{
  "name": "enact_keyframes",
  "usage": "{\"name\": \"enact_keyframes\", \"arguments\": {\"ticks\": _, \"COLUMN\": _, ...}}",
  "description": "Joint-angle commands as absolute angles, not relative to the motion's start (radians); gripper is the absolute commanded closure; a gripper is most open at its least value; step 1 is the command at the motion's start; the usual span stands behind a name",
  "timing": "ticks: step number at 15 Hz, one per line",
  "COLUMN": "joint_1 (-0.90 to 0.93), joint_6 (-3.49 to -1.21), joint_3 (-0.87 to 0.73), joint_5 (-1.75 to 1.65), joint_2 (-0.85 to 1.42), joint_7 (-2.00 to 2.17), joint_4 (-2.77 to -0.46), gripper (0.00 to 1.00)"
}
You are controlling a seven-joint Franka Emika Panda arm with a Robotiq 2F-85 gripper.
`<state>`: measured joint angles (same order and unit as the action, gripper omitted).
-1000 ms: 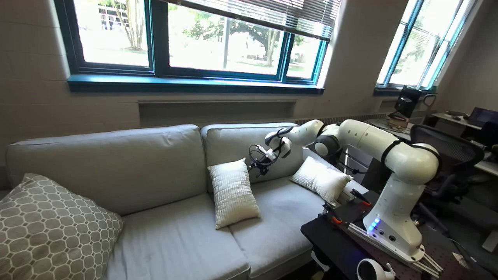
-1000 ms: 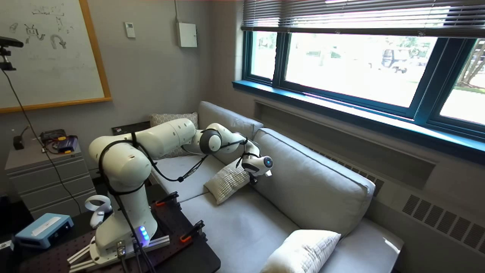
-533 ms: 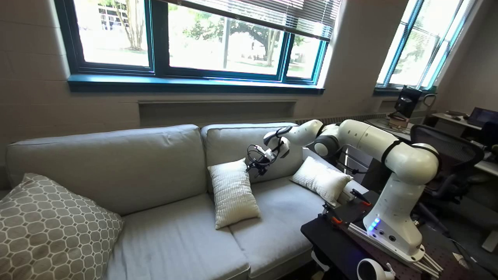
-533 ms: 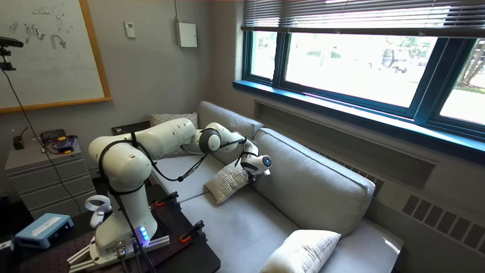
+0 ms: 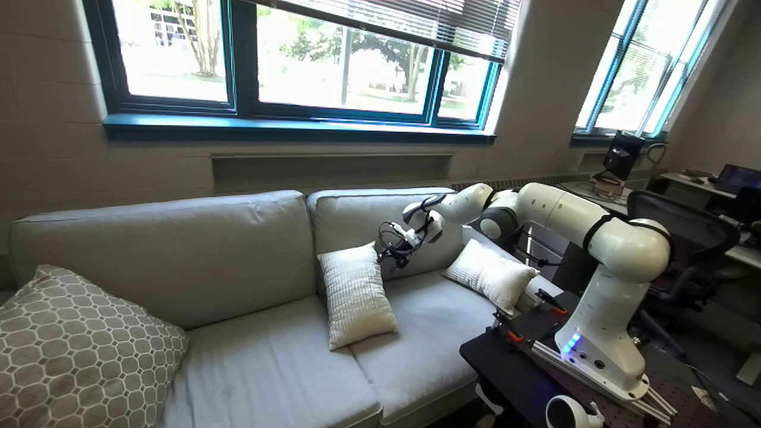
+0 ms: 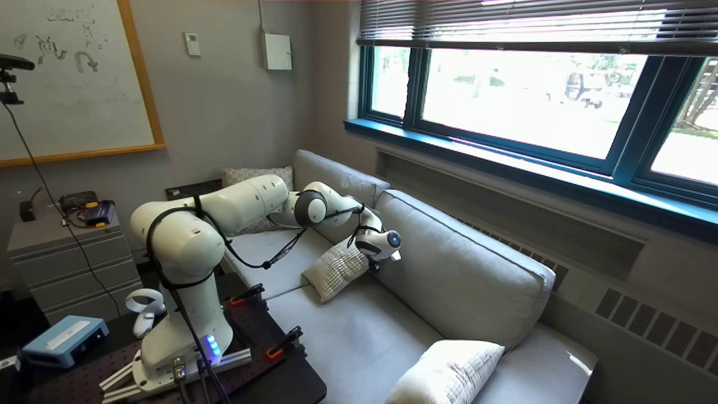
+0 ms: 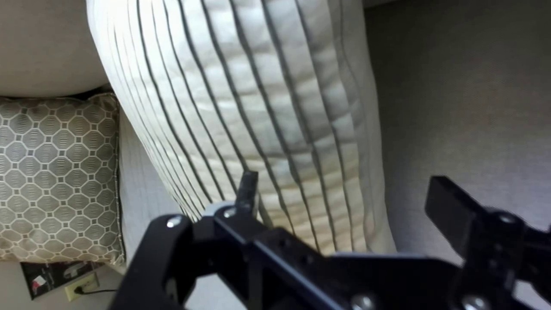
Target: Arrange the pillows neatly to the right
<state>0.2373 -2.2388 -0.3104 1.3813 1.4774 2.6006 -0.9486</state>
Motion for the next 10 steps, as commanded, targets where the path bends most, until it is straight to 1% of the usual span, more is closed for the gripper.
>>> {"name": "enact_keyframes", "arguments": {"ticks": 1, "joint_1": 0.238, "joint_6": -2.239, "joint_3": -0.311, "joint_5": 1.381, "joint_2": 1.477, "joint_7": 2.601, "joint_4": -0.949, "gripper": 0.0}}
{"name": "enact_keyframes", "arguments": {"ticks": 2, "joint_1": 0.176, "joint_6": -2.309, "joint_3": -0.183, "joint_5": 1.284, "joint_2": 1.465, "joint_7": 2.589, "joint_4": -0.95, "gripper": 0.0}}
{"name": "enact_keyframes", "arguments": {"ticks": 3, "joint_1": 0.223, "joint_6": -2.3, "joint_3": -0.25, "joint_5": 1.384, "joint_2": 1.476, "joint_7": 2.565, "joint_4": -0.962, "gripper": 0.0}}
{"name": "enact_keyframes", "arguments": {"ticks": 6, "joint_1": 0.203, "joint_6": -2.383, "joint_3": -0.147, "joint_5": 1.405, "joint_2": 1.478, "joint_7": 2.541, "joint_4": -0.967, "gripper": 0.0}}
{"name": "enact_keyframes", "arguments": {"ticks": 7, "joint_1": 0.173, "joint_6": -2.432, "joint_3": -0.068, "joint_5": 1.335, "joint_2": 1.478, "joint_7": 2.559, "joint_4": -0.96, "gripper": 0.0}}
{"name": "enact_keyframes", "arguments": {"ticks": 10, "joint_1": 0.19, "joint_6": -2.543, "joint_3": 0.003, "joint_5": 1.294, "joint_2": 1.478, "joint_7": 2.586, "joint_4": -0.956, "gripper": 0.0}}
